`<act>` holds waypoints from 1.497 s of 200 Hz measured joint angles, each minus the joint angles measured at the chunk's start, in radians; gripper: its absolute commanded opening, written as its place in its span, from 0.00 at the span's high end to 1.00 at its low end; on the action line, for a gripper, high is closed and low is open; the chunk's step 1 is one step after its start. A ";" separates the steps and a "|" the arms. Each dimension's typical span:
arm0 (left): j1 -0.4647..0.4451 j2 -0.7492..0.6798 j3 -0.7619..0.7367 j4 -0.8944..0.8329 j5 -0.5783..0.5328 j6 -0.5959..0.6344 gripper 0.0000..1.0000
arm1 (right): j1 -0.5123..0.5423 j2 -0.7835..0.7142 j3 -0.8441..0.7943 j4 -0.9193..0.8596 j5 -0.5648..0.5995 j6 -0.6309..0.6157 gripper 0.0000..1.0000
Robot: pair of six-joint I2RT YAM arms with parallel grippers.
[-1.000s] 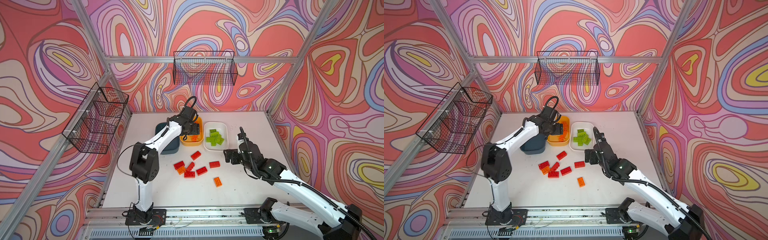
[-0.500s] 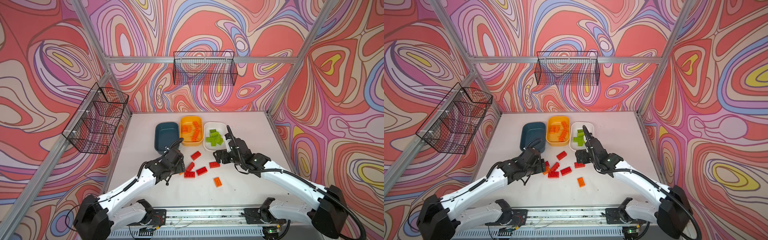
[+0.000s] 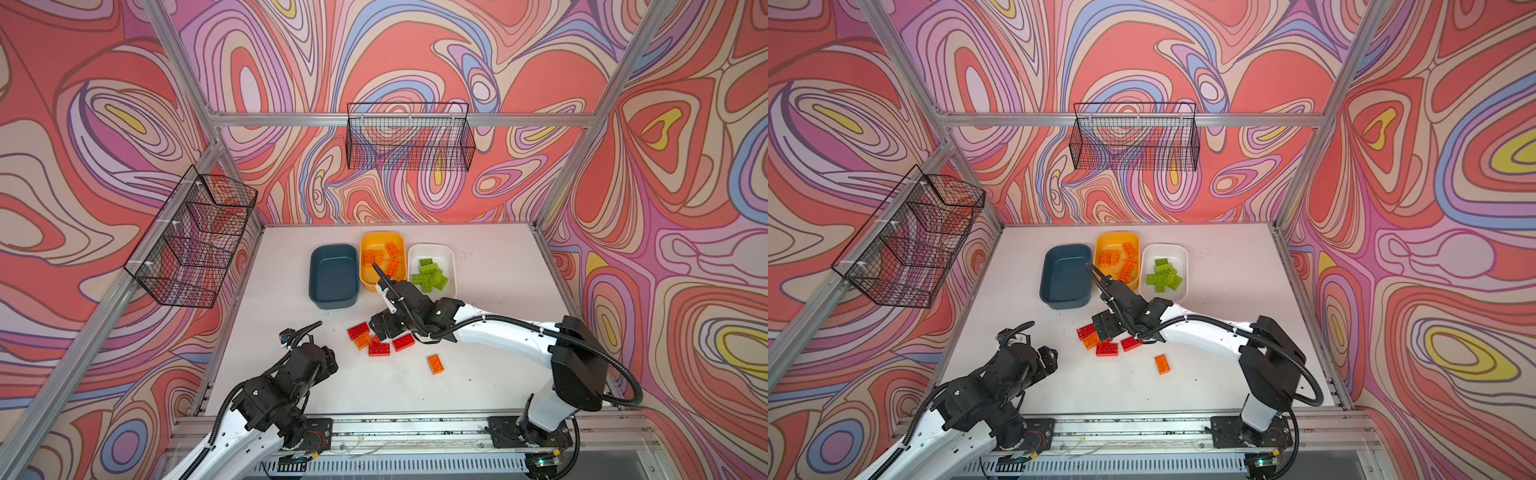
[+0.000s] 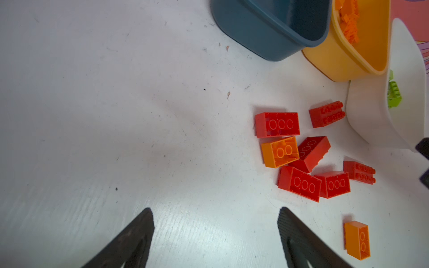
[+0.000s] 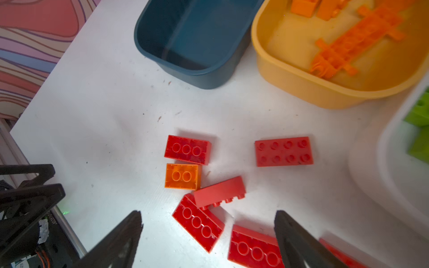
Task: Sort the legos into containers by color
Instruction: 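Grasp an orange 2x2 brick with the right gripper while the left arm withdraws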
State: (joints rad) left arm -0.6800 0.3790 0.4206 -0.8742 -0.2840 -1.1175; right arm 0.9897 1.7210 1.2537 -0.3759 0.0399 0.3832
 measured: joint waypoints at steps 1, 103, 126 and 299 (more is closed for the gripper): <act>0.000 -0.002 -0.001 -0.001 0.000 -0.002 0.13 | 0.003 0.008 0.005 0.000 0.000 0.000 0.08; 0.000 -0.240 -0.090 -0.037 -0.005 -0.090 0.12 | 0.085 0.322 0.231 -0.074 0.032 0.026 0.25; 0.000 -0.275 -0.090 -0.037 -0.006 -0.092 0.11 | 0.085 0.357 0.264 -0.096 0.048 0.031 0.29; 0.000 -0.227 -0.089 -0.036 -0.006 -0.082 0.06 | 0.085 0.415 0.282 -0.127 0.103 0.071 0.56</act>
State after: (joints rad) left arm -0.6800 0.1524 0.3317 -0.9100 -0.2897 -1.1995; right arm 1.0748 2.1357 1.5352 -0.5030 0.1425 0.4538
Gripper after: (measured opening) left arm 0.917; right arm 0.498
